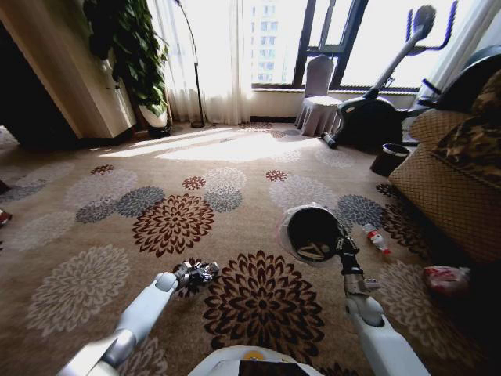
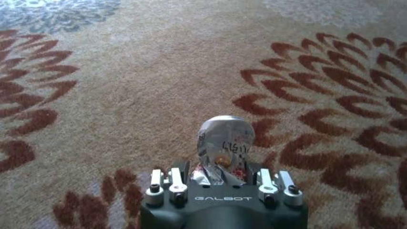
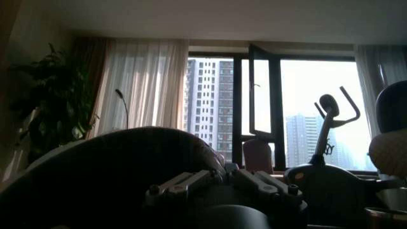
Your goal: Pick up the trash from the ground and place it into the trash bin.
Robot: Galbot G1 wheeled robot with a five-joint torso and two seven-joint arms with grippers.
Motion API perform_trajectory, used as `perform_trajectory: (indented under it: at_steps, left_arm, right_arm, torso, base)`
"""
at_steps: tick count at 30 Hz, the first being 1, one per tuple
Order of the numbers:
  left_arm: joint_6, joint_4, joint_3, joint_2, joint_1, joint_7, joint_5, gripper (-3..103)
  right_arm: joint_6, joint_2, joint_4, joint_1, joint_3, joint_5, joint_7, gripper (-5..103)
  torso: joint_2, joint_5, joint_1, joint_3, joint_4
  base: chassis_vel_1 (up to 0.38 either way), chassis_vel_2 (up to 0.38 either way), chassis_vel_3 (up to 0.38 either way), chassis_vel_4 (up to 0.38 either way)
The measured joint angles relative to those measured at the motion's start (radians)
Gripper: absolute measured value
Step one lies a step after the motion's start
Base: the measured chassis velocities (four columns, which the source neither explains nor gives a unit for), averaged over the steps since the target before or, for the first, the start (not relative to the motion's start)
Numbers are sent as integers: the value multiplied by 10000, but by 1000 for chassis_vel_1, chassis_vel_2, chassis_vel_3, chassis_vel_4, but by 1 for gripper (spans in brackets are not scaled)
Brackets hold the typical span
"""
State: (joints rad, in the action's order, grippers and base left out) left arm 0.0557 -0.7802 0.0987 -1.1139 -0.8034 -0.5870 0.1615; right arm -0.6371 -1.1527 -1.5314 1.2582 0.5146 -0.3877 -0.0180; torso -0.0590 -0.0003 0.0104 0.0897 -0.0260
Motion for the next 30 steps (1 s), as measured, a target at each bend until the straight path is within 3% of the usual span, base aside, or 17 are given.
perform_trajectory:
  at_steps: [6, 11, 14, 15, 19, 20, 22, 23, 24, 26, 27, 29, 30]
  left_arm:
    - [-45, -3, -15, 18, 29, 57, 406, 44]
    - [19, -369, 152, 157, -187, -72, 880, 43]
    - [97, -1544, 599, 465, -743, -102, 2102, 43]
    - [97, -1544, 599, 465, -743, -102, 2102, 43]
    - [-566, -4223, 678, 726, -890, 519, 4783, 43]
    - [-566, -4223, 678, 726, -890, 519, 4783, 43]
    - [-1170, -5925, 756, 741, -894, 1269, 6561, 43]
    - [-1371, -6498, 822, 745, -955, 1591, 7170, 43]
    - [-1371, -6498, 822, 745, -955, 1591, 7170, 43]
    - [-1968, -8292, 1065, 668, -1209, 2698, 9099, 43]
    - [-2032, -8507, 1096, 645, -1243, 2883, 9345, 43]
    - [-2542, -10103, 1264, 411, -1491, 4384, 10957, 43]
    - [-2542, -10103, 1264, 411, -1491, 4384, 10957, 43]
  right_arm:
    - [-8, -117, 21, -13, 8, 11, -1, 0]
    - [-26, -156, 45, -19, 1, 25, -1, 0]
    - [-25, -91, 233, -254, -145, 14, -2, 0]
    - [-25, -91, 233, -254, -145, 14, -2, 0]
    - [-51, -57, 511, -402, -39, -117, -6, 0]
    - [-51, -57, 511, -402, -39, -117, -6, 0]
    - [-104, 105, 618, -601, -221, -393, 9, 0]
    - [-104, 167, 676, -813, -435, -439, 11, 0]
    - [-104, 167, 676, -813, -435, -439, 11, 0]
    - [-69, 288, 927, -1573, -1204, -474, 16, 0]
    - [-63, 298, 976, -1691, -1337, -474, 16, 0]
    - [-32, 314, 1375, -2579, -2408, -546, -5, 0]
    - [-32, 314, 1375, -2579, -2408, -546, -5, 0]
  torso:
    - [0, 3, 0, 0, 2]
    - [0, 2, 1, 0, 4]
    - [1, 2, 1, 1, 2]
    - [1, 2, 1, 1, 2]
    - [1, 9, 1, 2, -6]
    - [1, 9, 1, 2, -6]
    - [0, -4, 1, 1, 27]
    - [0, 2, 1, 1, 26]
    - [0, 2, 1, 1, 26]
    - [0, 5, 1, 1, 11]
    - [0, 4, 0, 0, 6]
    - [0, 9, 1, 2, -12]
    - [0, 9, 1, 2, -12]
  base:
    - [0, 0, 0, 0]
    - [0, 0, 0, 0]
    - [0, 0, 0, 0]
    - [0, 0, 0, 0]
    - [0, 0, 0, 0]
    - [0, 0, 0, 0]
    - [0, 0, 0, 0]
    - [-56, -21, 3, -34]
    - [-56, -21, 3, -34]
    - [-28, -21, -24, -17]
    - [0, 0, 0, 0]
    - [0, 0, 0, 0]
    - [0, 0, 0, 0]
